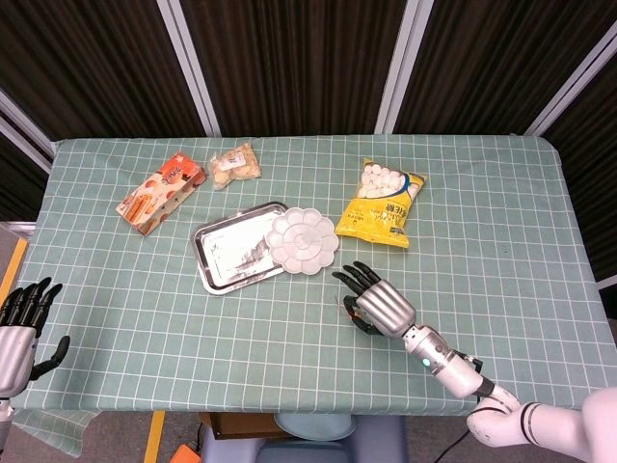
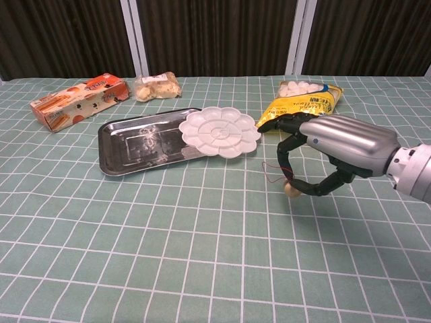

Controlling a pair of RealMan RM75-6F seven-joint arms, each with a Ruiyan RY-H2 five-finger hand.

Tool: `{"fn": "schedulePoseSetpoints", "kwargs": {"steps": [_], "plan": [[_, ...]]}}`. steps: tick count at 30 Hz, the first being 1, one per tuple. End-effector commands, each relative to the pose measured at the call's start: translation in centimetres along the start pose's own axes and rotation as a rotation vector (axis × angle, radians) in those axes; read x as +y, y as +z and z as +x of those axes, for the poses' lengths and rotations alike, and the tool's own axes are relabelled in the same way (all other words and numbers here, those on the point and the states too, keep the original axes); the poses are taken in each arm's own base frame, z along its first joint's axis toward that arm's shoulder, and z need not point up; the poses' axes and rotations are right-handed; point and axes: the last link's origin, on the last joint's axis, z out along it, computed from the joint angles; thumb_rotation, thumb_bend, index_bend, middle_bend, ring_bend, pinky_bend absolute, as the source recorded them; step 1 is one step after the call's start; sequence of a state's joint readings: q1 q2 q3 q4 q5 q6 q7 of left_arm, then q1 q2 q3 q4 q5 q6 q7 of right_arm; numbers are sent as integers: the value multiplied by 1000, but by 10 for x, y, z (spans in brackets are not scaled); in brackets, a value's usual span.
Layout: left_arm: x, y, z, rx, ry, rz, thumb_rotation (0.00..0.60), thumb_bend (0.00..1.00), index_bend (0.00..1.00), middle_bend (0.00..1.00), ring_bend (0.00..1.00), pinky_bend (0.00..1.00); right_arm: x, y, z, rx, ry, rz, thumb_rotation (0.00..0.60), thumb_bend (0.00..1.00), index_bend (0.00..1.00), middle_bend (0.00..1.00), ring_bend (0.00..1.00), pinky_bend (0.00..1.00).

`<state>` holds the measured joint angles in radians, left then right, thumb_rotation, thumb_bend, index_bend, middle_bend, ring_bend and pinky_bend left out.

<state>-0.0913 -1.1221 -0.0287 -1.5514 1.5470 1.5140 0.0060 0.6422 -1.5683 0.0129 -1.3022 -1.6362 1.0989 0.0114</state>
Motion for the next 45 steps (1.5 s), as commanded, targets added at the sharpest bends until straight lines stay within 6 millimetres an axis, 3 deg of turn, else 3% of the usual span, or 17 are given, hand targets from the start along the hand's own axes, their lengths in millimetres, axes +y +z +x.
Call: {"fn": "schedulePoseSetpoints", "kwargs": {"steps": [1,24,27,32,34,45], "plan": [[2,0,0,-1,0,-5,600,404,0,0,0,71,-2,9,-3,-14,11,-1,600,562,811,189,0,0],[1,-2,1,-1,-6,-12,600,402,0,0,0,72,4,7,-36,-99,-17,-21,600,562,776,189,0,0],[1,-2,2,0,-6,-11,600,403,0,0,0,72,4,6,-38,-114,-21,-19,600,562,651,188,0,0],[1,-3,2,-1,-6,-12,600,403,0,0,0,72,5,2,-32,-116,-19,-26,600,562,261,157,0,0],[0,-4,3,1,-7,-10,600,403,0,0,0,72,6,0,-28,-101,-20,-36,600,562,178,143,0,0],[1,-4,3,5,-4,-14,600,403,0,0,0,72,9,-24,-4,-37,-39,-65,600,562,59,101,0,0]]}}
